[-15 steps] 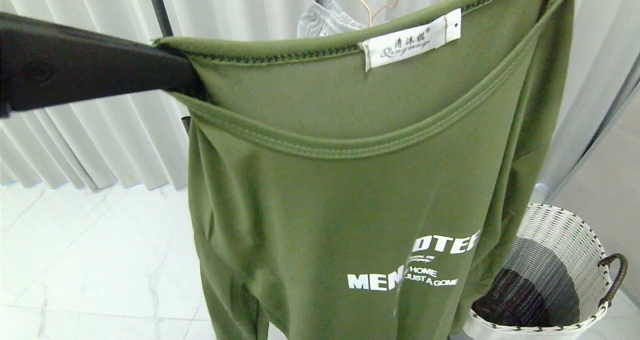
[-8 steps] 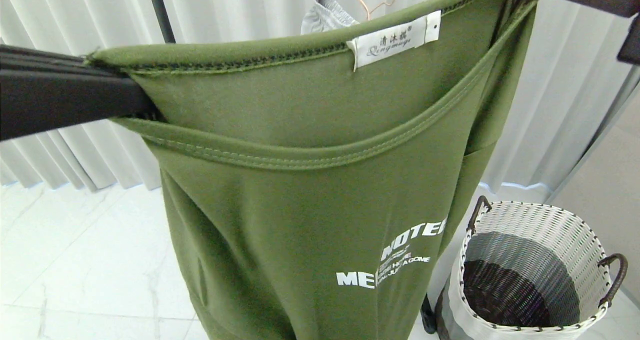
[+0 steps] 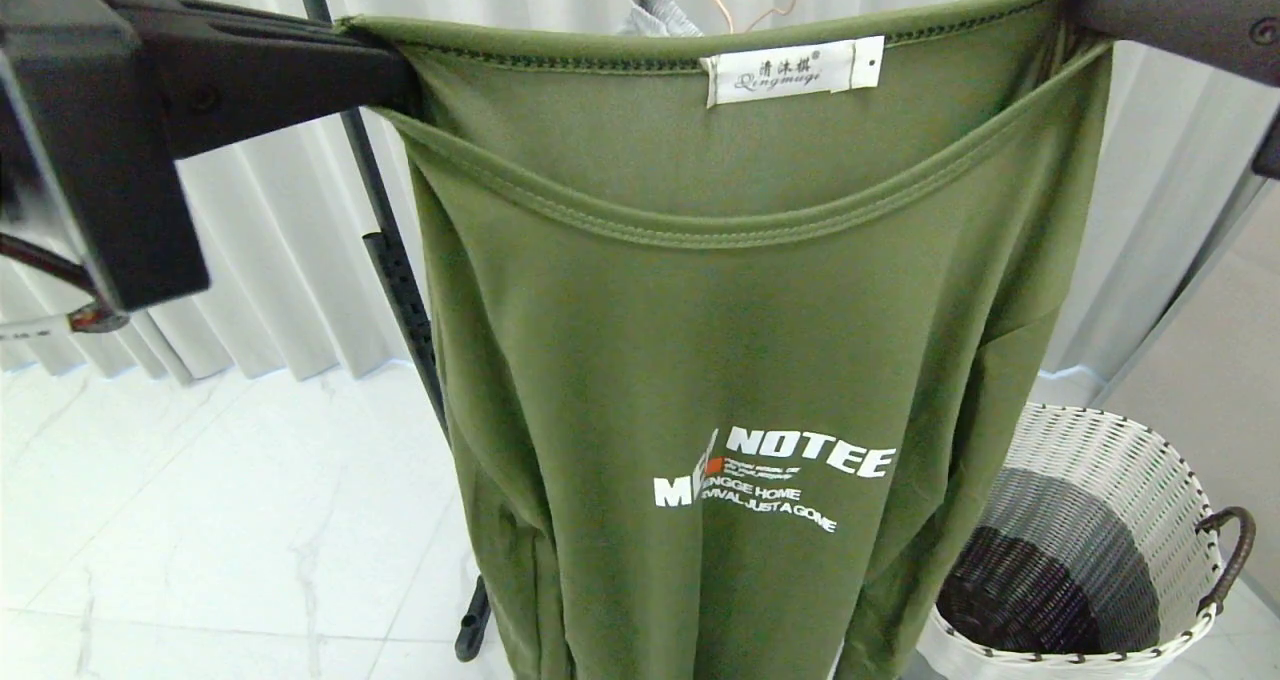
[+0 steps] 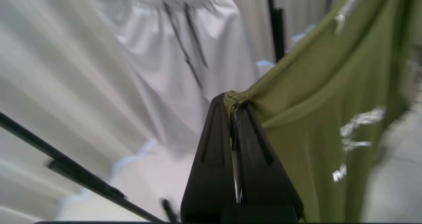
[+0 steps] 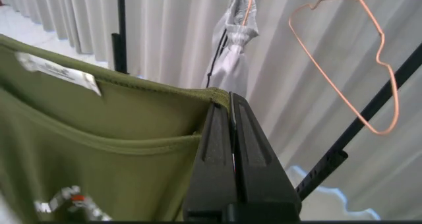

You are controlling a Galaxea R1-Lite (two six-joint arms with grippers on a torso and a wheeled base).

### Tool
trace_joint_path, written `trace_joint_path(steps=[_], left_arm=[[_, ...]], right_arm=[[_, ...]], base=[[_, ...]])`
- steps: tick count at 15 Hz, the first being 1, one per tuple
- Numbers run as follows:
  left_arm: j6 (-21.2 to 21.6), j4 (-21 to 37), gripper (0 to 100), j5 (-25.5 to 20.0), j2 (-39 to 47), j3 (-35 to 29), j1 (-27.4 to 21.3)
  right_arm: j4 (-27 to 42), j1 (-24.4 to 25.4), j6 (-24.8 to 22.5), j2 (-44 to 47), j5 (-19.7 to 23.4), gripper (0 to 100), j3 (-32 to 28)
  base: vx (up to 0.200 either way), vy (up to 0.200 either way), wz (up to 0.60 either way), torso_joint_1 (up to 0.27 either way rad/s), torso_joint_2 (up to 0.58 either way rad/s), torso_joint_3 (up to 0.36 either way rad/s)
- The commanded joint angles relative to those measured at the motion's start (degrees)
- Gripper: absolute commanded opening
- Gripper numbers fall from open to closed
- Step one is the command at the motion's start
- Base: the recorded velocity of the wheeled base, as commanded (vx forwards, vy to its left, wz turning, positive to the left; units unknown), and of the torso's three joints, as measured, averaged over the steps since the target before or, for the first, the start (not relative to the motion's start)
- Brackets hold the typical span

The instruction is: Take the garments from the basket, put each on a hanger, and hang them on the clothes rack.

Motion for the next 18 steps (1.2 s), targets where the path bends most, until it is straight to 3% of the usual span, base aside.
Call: trace_joint_path(steps=[1, 10, 11, 14, 17, 18], left_arm=[[0.9, -2.2, 0, 0.0, 2.0, 1.1, 0.9], [1.0, -4.1, 0, 0.0, 2.6, 0.2, 3.8], [1.0, -4.1, 0, 0.0, 2.6, 0.1, 3.9], [1.0, -4.1, 0, 0.1, 2.6, 0.4, 6.2], [0.7, -4.6, 0, 0.1, 2.1, 3.5, 13.0], [0.8, -5.2, 0, 0.1, 2.0, 3.9, 13.0]], right_arm=[[-0.1, 0.0, -0.1, -0.5, 0.0, 0, 0.2], [0.1, -0.6, 0.0, -0.6, 0.0, 0, 0.5], [0.1, -0.6, 0.0, -0.9, 0.0, 100, 0.7], [2.2, -0.6, -0.1, -4.3, 0.3, 100, 4.2], [4.3, -0.6, -0.6, -9.6, 3.0, 100, 8.8], [4.3, -0.6, -2.2, -11.2, 3.2, 100, 10.5]], base=[[0.000, 0.000, 0.00, 0.000, 0.00, 0.000], [0.000, 0.000, 0.00, 0.000, 0.00, 0.000], [0.000, 0.000, 0.00, 0.000, 0.00, 0.000], [0.000, 0.000, 0.00, 0.000, 0.00, 0.000], [0.000, 0.000, 0.00, 0.000, 0.00, 0.000], [0.000, 0.000, 0.00, 0.000, 0.00, 0.000]])
